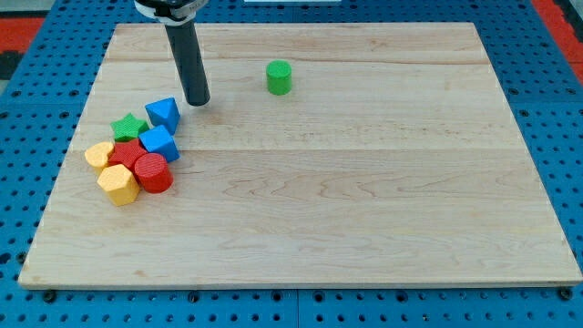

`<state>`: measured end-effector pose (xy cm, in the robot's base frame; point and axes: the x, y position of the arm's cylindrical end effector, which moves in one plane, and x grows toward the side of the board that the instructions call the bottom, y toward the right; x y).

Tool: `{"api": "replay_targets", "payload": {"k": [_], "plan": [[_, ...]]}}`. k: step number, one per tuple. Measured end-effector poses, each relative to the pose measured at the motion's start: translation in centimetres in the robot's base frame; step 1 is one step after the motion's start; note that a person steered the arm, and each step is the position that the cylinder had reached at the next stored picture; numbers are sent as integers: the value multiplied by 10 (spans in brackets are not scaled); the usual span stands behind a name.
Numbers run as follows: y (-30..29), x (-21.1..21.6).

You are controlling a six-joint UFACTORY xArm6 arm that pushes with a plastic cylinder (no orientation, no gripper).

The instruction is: Slide the triangle on top of the red star

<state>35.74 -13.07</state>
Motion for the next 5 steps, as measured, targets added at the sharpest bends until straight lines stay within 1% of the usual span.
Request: {"api": "replay_targets", "payload": {"k": [2,5], "plan": [[-11,6],[-11,10]]}}
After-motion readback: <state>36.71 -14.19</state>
